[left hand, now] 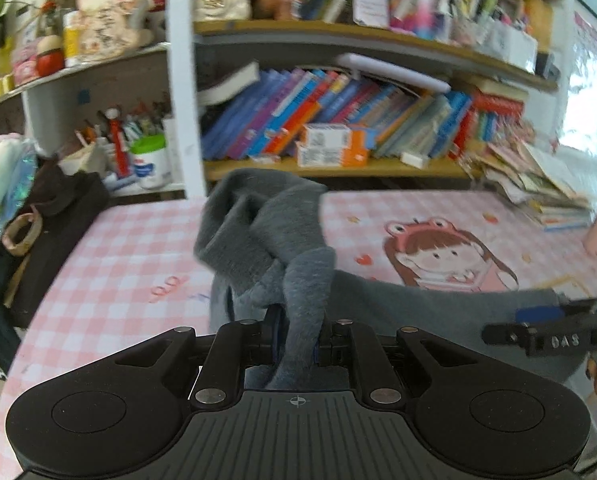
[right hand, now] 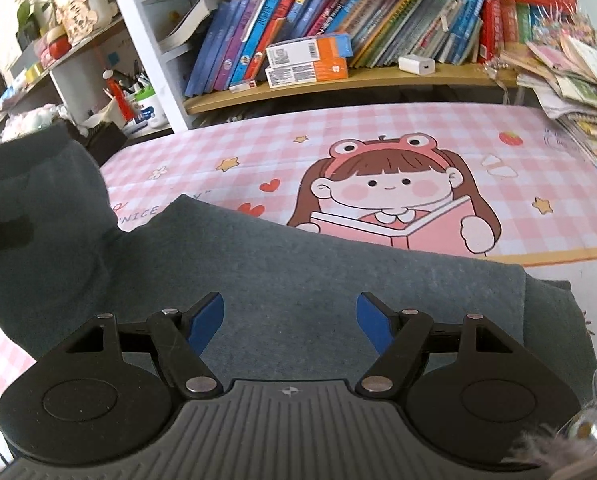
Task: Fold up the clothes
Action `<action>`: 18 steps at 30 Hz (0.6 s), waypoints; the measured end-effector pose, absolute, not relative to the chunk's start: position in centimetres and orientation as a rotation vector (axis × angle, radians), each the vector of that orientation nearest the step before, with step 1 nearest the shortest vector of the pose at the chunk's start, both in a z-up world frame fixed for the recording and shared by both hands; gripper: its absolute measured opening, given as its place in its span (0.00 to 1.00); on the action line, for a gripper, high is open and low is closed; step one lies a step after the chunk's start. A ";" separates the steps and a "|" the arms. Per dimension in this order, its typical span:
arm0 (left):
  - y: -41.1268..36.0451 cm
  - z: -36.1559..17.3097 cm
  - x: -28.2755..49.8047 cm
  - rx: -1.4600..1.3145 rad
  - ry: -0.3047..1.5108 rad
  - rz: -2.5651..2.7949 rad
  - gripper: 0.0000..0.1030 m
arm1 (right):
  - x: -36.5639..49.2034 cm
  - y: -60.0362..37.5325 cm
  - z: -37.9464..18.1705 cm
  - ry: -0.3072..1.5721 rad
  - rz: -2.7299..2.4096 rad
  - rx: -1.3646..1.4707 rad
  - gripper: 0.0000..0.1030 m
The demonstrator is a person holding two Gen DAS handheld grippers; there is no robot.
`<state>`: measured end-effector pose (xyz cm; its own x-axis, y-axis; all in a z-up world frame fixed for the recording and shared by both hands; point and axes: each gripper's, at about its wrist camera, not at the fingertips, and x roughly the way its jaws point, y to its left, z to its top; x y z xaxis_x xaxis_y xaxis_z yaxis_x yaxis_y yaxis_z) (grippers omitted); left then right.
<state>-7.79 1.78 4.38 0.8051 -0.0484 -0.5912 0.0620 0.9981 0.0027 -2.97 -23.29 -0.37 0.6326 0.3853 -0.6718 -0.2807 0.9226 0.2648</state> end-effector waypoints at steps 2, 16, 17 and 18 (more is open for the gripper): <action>0.1 3.6 -7.7 0.037 0.660 -0.087 0.19 | -2.8 -23.9 -0.5 0.807 0.384 0.162 0.70; -3.8 0.1 -9.5 0.013 0.877 -0.299 0.62 | -0.4 -26.4 -2.6 1.008 0.520 0.595 0.70; -3.5 0.5 -9.8 -0.003 0.867 -0.305 0.62 | -0.2 -26.2 -2.9 1.034 0.539 0.641 0.70; -3.4 0.8 -10.1 -0.011 0.848 -0.302 0.62 | 0.0 -26.0 -3.2 1.061 0.557 0.687 0.70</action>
